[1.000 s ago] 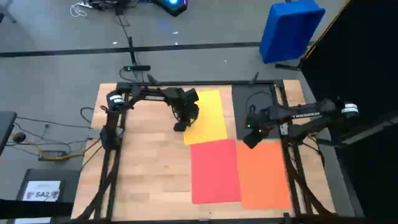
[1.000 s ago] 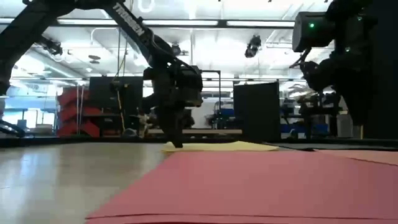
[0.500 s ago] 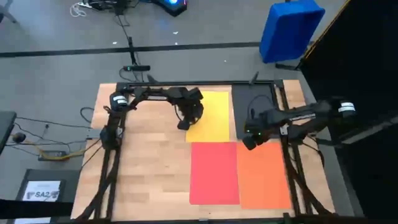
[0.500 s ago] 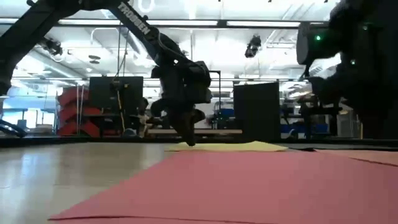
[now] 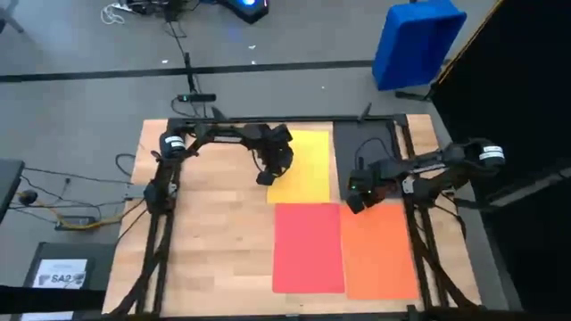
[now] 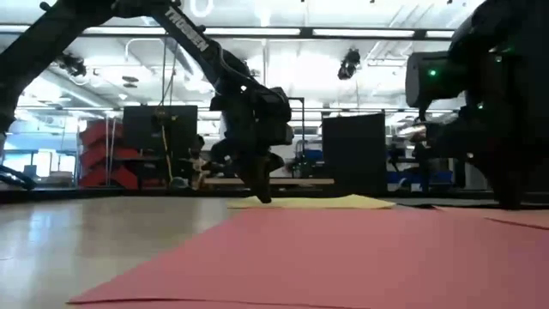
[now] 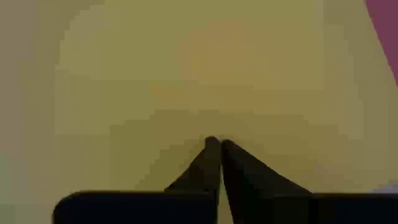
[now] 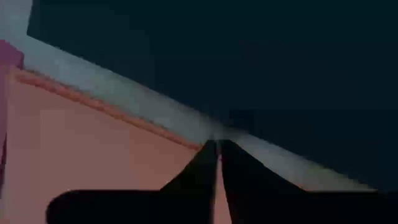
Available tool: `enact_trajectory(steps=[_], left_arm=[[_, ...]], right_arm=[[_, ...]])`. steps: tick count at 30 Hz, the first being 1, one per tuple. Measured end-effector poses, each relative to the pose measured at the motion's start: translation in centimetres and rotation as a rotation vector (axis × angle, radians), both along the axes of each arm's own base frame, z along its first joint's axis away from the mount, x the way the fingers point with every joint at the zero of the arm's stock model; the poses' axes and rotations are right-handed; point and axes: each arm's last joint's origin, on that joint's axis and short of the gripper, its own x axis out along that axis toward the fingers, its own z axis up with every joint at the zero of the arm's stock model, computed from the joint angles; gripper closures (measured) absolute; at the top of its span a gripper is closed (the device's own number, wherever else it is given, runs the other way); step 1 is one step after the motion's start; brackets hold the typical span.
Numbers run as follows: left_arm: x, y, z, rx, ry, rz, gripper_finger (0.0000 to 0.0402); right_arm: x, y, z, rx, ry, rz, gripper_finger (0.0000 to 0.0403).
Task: Organize paper
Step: Stack the black the paper on top of the black paper
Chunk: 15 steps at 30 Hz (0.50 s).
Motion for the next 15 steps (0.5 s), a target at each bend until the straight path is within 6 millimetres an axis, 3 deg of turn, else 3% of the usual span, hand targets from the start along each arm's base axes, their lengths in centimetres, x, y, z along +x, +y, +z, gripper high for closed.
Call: enact_trajectory(steps=[15], left_arm=[[0.0,0.0,0.0,-0.005,0.005,0.019,0.0402]], right_arm=[[-0.2,-1.3,-0.1,-0.048,0.011,-0.023,0.0403]])
